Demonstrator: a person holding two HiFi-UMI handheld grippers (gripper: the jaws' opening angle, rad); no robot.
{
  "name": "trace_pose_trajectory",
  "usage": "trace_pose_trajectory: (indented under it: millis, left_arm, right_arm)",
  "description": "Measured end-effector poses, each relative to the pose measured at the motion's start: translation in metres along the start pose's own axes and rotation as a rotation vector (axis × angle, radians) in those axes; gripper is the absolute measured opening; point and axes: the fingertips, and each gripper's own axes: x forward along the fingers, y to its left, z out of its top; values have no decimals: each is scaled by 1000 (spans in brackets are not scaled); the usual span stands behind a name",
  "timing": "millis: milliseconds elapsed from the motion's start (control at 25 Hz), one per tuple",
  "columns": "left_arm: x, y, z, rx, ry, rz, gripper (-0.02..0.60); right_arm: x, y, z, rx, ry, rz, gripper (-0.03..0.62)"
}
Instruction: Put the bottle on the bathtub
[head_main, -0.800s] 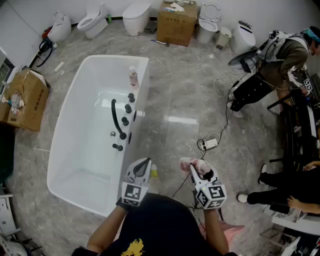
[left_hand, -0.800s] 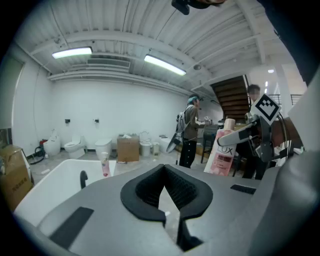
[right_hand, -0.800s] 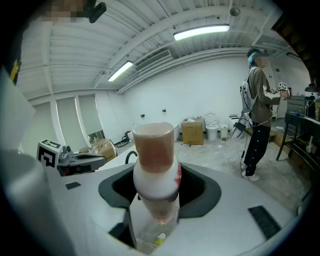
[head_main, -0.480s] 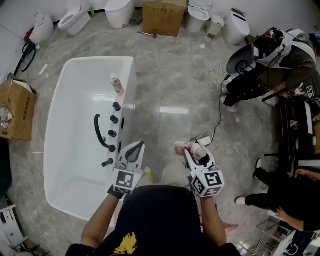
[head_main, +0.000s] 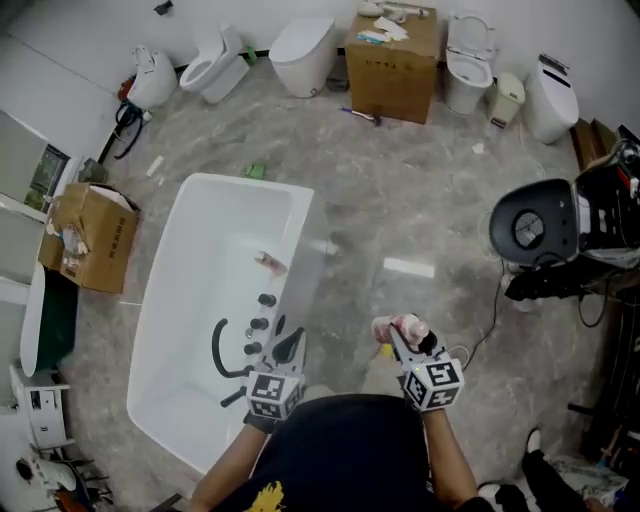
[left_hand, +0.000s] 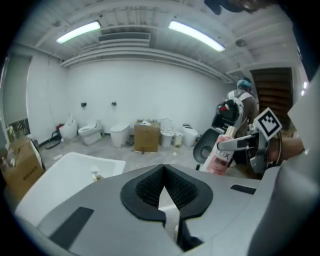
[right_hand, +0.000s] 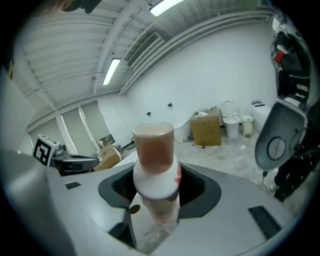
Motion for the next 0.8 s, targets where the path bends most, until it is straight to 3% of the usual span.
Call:
trace_pose_trajectory:
  millis: [120, 200, 400, 640, 800]
  left_arm:
    - [50, -13, 33, -151, 6, 29, 17]
    - [75, -18, 66, -206, -20, 34, 17]
    - [110, -6, 99, -108, 24, 78, 17]
    - [166, 41, 103, -245, 25, 115, 17]
    - [232, 93, 133, -305, -5, 92, 17]
  right_arm:
    - [39, -50, 39, -87, 31, 41, 213]
    - [66, -79, 71, -103, 56, 43, 213]
    - [125, -117, 116, -96, 110, 50, 213]
    - [207, -107, 119, -92, 232, 82, 213]
    - [252, -97, 131, -86, 298, 93, 213]
